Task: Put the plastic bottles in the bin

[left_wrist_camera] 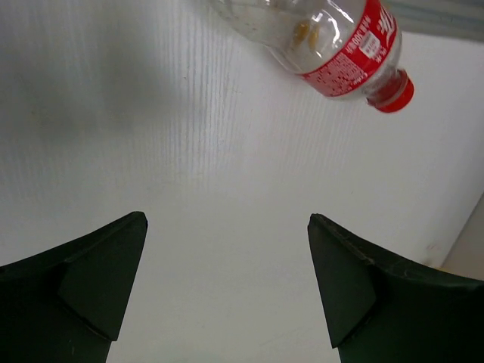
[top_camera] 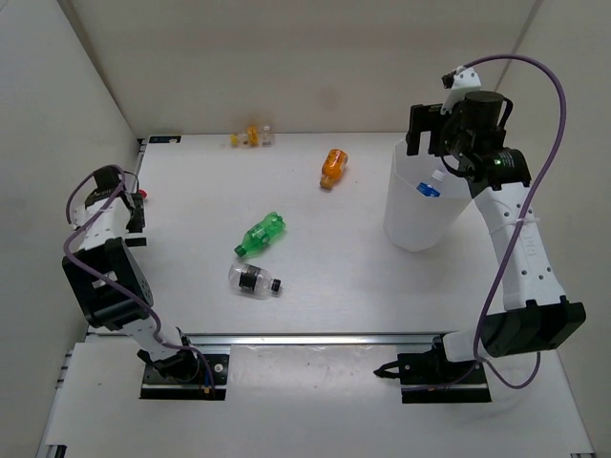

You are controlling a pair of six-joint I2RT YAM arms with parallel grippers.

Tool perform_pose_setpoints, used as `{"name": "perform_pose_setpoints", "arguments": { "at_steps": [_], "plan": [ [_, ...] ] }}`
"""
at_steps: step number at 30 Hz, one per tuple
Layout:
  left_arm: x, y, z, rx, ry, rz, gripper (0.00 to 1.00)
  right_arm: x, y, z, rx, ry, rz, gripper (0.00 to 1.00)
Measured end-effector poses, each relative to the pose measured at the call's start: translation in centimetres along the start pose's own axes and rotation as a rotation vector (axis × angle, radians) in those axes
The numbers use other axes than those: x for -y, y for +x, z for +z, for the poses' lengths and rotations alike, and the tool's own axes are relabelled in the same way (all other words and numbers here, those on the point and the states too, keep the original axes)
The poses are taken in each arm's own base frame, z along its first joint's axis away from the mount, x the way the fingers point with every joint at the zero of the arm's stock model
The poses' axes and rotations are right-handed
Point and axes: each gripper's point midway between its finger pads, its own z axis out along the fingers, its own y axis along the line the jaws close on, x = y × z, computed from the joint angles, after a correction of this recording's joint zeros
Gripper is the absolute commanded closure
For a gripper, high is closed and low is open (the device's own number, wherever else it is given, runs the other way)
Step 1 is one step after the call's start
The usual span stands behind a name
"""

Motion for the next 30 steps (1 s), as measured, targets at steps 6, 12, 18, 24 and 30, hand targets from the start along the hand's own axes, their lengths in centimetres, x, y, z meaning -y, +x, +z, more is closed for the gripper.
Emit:
{"name": "perform_pose_setpoints", "arguments": {
  "at_steps": [6,12,18,24,30],
  "plan": [
    [0.7,-0.9,0.6,0.051,-0.021,-0.215,0.01,0.3,-0.3,1.3,-0.047,0.032,-0.03,0.01],
    [1.6,-1.7,3.1,0.105,-0.07,-0.305,0.01,-0.2,1.2,3.1,-0.14,0.032,-0.056,0.01],
    [3.0,-3.4,3.7,0.191,-0.058,-0.335,0.02,-0.7,1.8,4.4,-0.207,0.029,-0.08,0.01],
    [3.6,-4.4,4.1,0.222,-0.049,-0.425,0.01,-0.9,2.5,5.1,-0.261,0.04,-0.092,0.0],
    [4.0,-3.8,7.7,0.226,-0.118,-0.444,0.01,-0.9,2.2,5.1,-0.267,0.035,-0.078,0.01]
  ]
}}
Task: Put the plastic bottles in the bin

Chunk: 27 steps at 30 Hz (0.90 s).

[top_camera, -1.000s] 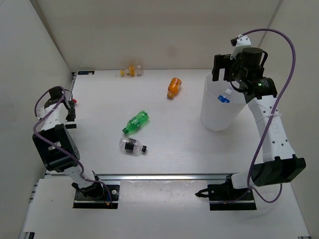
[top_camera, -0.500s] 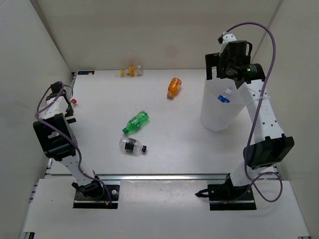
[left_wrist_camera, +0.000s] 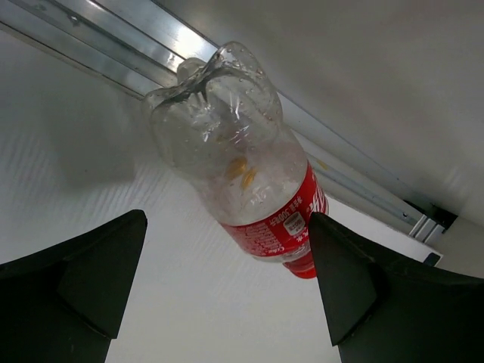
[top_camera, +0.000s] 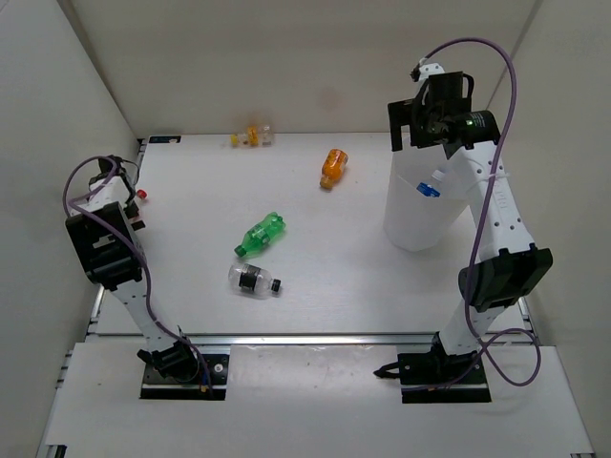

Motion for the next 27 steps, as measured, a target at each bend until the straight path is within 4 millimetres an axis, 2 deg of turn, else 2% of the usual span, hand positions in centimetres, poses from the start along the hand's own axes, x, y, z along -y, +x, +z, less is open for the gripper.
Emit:
{"name": "perform_pose_setpoints", "arguments": {
  "at_steps": [2,9,13,15,20,23,27],
  "plan": [
    [0.3,0.3,0.8,0.007,-0.007,0.0,0.01,-0.1,0.0,0.0,-0.002,-0.004,0.005,0.01],
    [0.8,0.2,1.6,0.018,-0.012,-0.024,0.01,-0.3,0.6,0.5,-0.025,-0.016,0.032,0.01],
    [1.1,0.7,3.3,0.016,-0.041,-0.019,0.02,-0.1,0.5,0.7,-0.027,-0.018,0.055,0.01],
    [1.1,1.2,3.9,0.009,-0.056,-0.013,0.1,-0.1,0.5,0.7,-0.027,-0.017,0.069,0.01],
    [1.7,2.4,4.1,-0.03,-0.062,0.001,0.45,-0.1,0.5,0.7,-0.026,-0.015,0.083,0.02],
    [1.4,2.7,3.7,-0.044,-0.037,0.009,0.57,-0.2,0.4,0.7,-0.023,-0.018,0.087,0.02],
    [-1.5,2.6,2.1,-0.073,-0.02,0.07,0.62,-1.0,0.3,0.6,-0.015,-0.038,0.069,0.02]
  ]
}}
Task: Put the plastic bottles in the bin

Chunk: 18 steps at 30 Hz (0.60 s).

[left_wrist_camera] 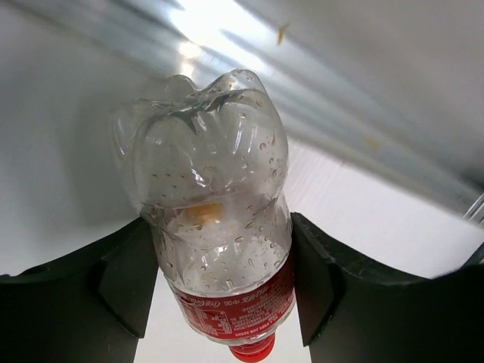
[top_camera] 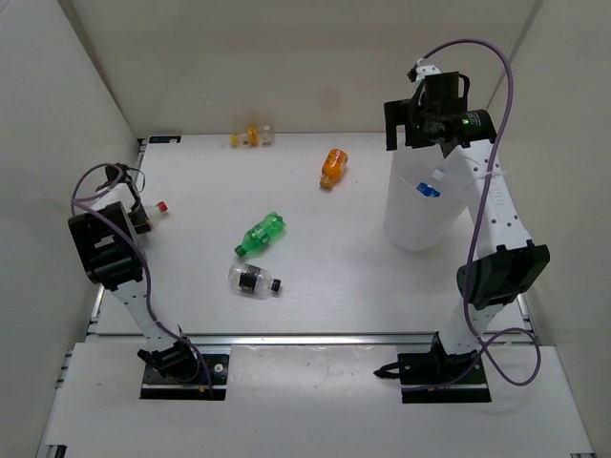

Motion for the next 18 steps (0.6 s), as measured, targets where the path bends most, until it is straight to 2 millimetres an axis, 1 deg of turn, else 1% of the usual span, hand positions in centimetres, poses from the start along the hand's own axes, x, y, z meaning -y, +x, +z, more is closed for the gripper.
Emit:
{"name": "perform_pose_setpoints", "arguments": {
  "at_steps": [2,3,5,6,7,9,10,11,12,13,14,16,18],
  "plan": [
    [-0.9,0.7,-1.3,-0.03,0.024,0.076,0.63,-1.2,-0.2,0.0,0.009,-0.038,-0.039,0.02],
    [-0.8,1.5,-2.4,-0.052,0.056,0.129,0.67,-2.2,-0.2,-0.1,0.012,-0.068,-0.064,0.02],
    [0.0,3.9,-5.3,-0.105,0.15,0.241,0.71,-4.9,-0.1,-0.3,0.014,-0.142,-0.136,0.02],
    [0.7,5.4,-7.2,-0.142,0.218,0.303,0.73,-6.6,0.0,-0.5,0.015,-0.183,-0.177,0.01],
    [1.1,7.2,-9.5,-0.182,0.287,0.369,0.73,-8.2,0.2,-0.7,0.014,-0.223,-0.217,0.01],
    [1.4,10.8,-14.9,-0.262,0.443,0.498,0.73,-12.3,0.8,-1.0,0.012,-0.319,-0.3,0.01],
    [1.3,12.5,-17.9,-0.307,0.524,0.56,0.73,-13.8,1.3,-1.1,0.008,-0.359,-0.329,0.01],
    [0.7,14.2,-20.8,-0.348,0.597,0.622,0.74,-15.9,1.9,-1.4,0.0,-0.421,-0.357,0.02],
    [-0.1,15.6,-23.4,-0.388,0.66,0.677,0.74,-17.8,2.6,-1.6,-0.007,-0.482,-0.38,0.02],
    [-1.2,16.9,-26.0,-0.43,0.724,0.733,0.75,-19.4,3.4,-1.7,-0.014,-0.536,-0.395,0.01],
    [-2.4,18.0,-28.2,-0.467,0.777,0.787,0.75,-21.0,4.6,-2.0,-0.032,-0.596,-0.408,0.01],
    [-4.5,19.4,-31.3,-0.511,0.85,0.873,0.76,-23.0,6.7,-2.1,-0.06,-0.682,-0.42,0.01],
    [-6.5,20.5,-33.6,-0.533,0.901,0.954,0.77,-25.1,9.6,-2.4,-0.107,-0.77,-0.428,0.0]
  ]
}}
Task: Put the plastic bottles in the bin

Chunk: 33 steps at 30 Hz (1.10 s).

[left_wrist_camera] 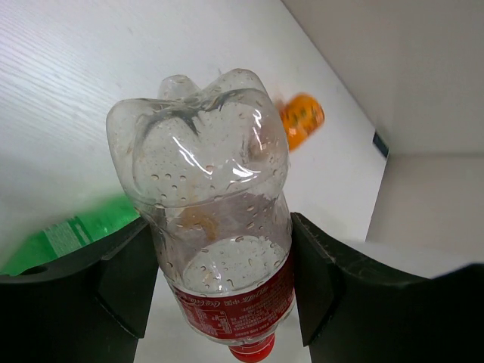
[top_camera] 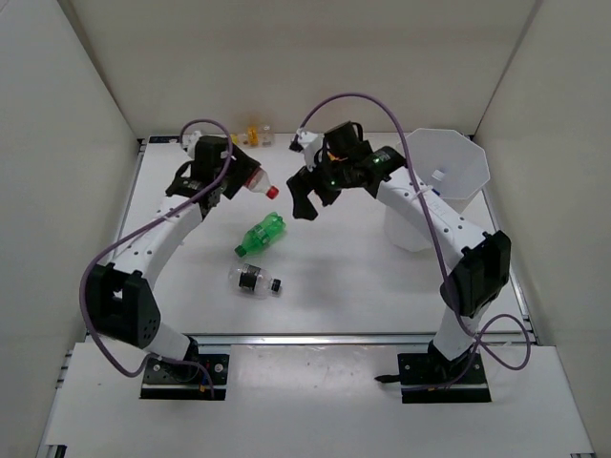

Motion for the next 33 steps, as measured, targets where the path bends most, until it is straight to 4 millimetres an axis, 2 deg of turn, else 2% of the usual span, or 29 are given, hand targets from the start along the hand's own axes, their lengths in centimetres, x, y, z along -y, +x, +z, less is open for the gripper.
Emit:
{"name": "perform_pose_setpoints", "arguments": {
  "at_steps": [2,4,6,8,11,15,20,26,28,29,31,32,33],
  "plan": [
    [1.4,2.1,-0.9,-0.035,0.035,0.05,0.82,-1.5,1.3,1.4,-0.012,-0.064,0.029,0.01],
    [2.1,4.1,-1.8,-0.062,0.058,0.083,0.82,-3.1,2.3,2.4,-0.002,-0.117,0.09,0.02],
    [1.8,5.6,-2.4,-0.078,0.062,0.094,0.81,-4.0,3.2,2.5,0.031,-0.14,0.153,0.02],
    [0.6,6.8,-3.1,-0.093,0.047,0.092,0.8,-4.5,3.8,2.1,0.061,-0.139,0.202,0.02],
    [-0.2,7.5,-3.9,-0.106,0.04,0.078,0.81,-4.2,2.4,1.1,0.136,-0.098,0.215,0.02],
    [0.2,7.9,-4.8,-0.113,0.065,0.062,0.82,-4.1,0.1,0.4,0.238,-0.095,0.19,0.01],
    [1.3,8.8,-5.8,-0.14,0.114,0.059,0.8,-4.7,1.2,1.8,0.232,-0.13,0.187,0.02],
    [1.2,9.1,-6.5,-0.162,0.139,0.074,0.81,-5.4,2.1,3.6,0.214,-0.171,0.168,0.07],
    [1.2,8.9,-7.0,-0.162,0.147,0.083,0.81,-5.4,2.3,3.8,0.218,-0.18,0.152,0.18],
    [1.3,8.8,-7.3,-0.162,0.157,0.087,0.82,-5.5,2.4,3.8,0.22,-0.186,0.141,0.28],
    [1.6,8.7,-7.9,-0.164,0.178,0.093,0.81,-5.8,2.3,3.8,0.225,-0.211,0.129,0.34],
    [1.6,8.7,-8.0,-0.163,0.187,0.094,0.81,-5.9,2.2,3.8,0.23,-0.226,0.125,0.42],
    [1.7,8.8,-8.1,-0.164,0.194,0.094,0.82,-6.2,2.2,3.7,0.233,-0.246,0.119,0.45]
  ]
}}
